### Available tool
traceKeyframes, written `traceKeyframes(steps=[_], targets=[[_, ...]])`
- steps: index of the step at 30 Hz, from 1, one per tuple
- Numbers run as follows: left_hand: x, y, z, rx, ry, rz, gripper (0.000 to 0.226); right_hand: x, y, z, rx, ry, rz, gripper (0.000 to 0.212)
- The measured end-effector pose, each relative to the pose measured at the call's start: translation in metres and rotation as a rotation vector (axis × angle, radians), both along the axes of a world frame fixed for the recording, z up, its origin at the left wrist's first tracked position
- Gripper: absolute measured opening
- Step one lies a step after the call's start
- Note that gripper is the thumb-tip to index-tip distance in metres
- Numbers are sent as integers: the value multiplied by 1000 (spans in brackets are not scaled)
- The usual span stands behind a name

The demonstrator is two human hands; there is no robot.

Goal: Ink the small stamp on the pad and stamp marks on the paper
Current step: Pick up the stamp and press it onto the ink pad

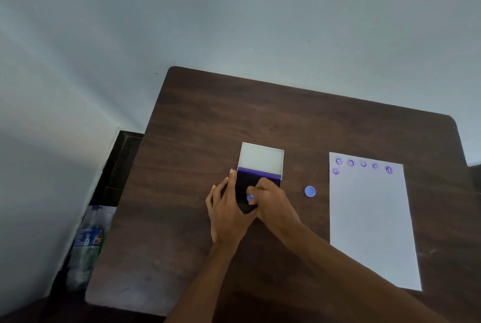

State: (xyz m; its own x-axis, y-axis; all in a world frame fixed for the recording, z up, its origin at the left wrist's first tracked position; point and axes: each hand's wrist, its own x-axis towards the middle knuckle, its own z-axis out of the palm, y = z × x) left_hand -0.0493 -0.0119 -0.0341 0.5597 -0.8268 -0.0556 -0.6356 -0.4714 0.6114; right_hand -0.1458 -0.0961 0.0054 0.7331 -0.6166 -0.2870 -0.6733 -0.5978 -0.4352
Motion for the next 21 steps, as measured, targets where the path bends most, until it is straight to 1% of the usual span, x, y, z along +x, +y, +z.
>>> traceKeyframes(steps=[5,8,12,16,21], targets=[[0,-1,-2,6,-17,6,100,-5,-1,-5,6,-26,-39,35],[0,0,-4,-3,-28,1,96,-9,7,-7,-108,-100,-6,34],[0,0,-4,21,-16,3,96,-13,13,-8,-207,-85,53,45],[1,0,-6,19,-24,3,97,-11,7,-11,-260,-99,100,53],[0,-1,-3,21,-41,4,98,-10,5,-6,-264,-110,124,46]])
